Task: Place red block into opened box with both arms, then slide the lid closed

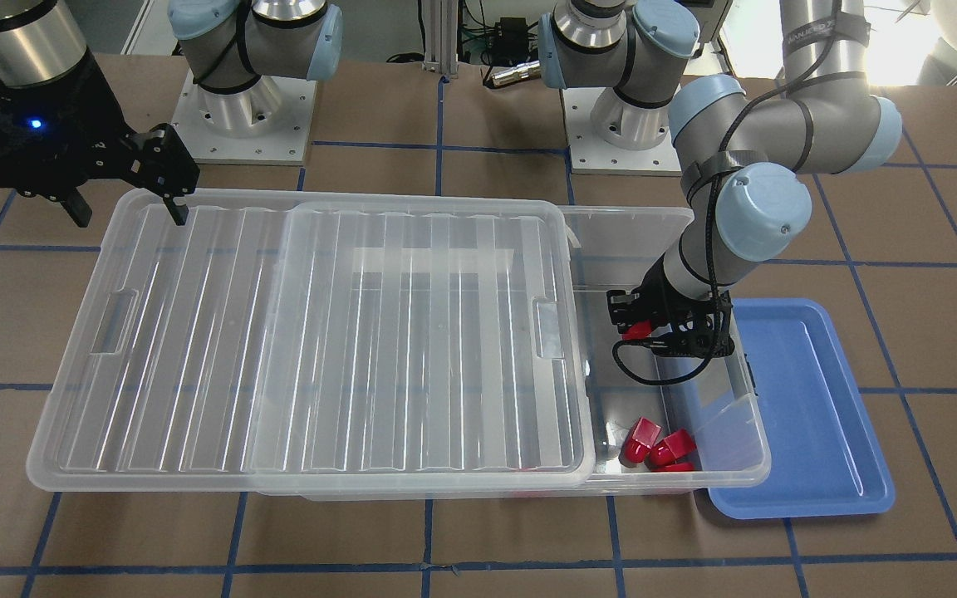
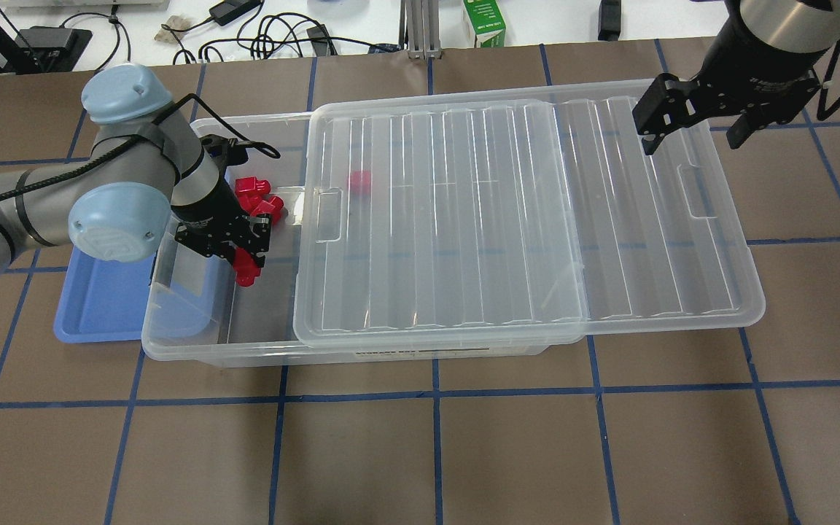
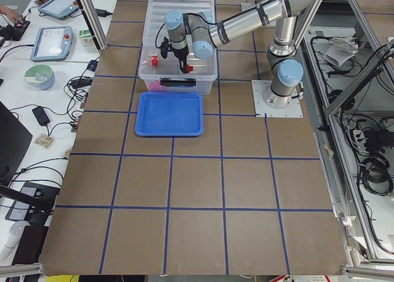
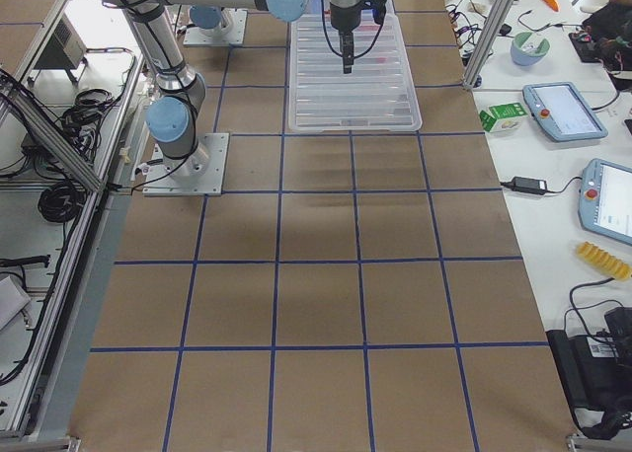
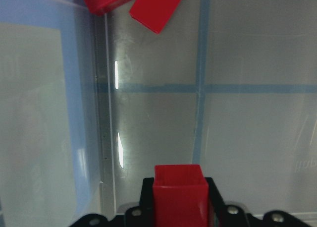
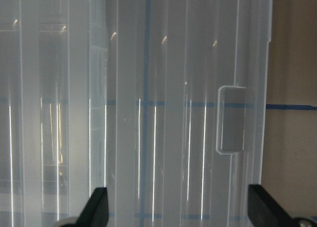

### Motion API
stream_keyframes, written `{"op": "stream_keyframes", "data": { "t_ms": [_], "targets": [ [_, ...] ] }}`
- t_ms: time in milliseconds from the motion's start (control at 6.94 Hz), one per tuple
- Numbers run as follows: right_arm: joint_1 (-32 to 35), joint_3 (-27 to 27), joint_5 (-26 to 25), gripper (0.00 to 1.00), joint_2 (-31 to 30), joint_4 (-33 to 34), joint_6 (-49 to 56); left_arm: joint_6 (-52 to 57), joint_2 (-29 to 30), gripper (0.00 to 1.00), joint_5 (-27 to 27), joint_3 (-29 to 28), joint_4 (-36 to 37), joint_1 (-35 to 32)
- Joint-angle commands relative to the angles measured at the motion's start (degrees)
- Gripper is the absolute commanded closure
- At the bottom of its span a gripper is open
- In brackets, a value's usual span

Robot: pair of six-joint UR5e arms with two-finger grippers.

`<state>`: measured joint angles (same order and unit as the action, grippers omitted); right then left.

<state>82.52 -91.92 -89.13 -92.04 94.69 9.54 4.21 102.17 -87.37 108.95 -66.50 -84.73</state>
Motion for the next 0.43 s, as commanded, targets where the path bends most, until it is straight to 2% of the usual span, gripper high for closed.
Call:
{"op": "stream_keyframes", "data": {
  "t_ms": [0,288],
  "targets": [
    [-7.43,-0.45,-0.69,0.00,-0.07,-0.38,8.43,0.36,0.92,0.89,-0.95,1.53,2.34,0.17],
    [-14.11,-1.59,-0.70,0.00,-0.07,-0.74,17.40,0.36,2.94,0.88,-1.13,1.88,4.19,0.18]
  ]
}}
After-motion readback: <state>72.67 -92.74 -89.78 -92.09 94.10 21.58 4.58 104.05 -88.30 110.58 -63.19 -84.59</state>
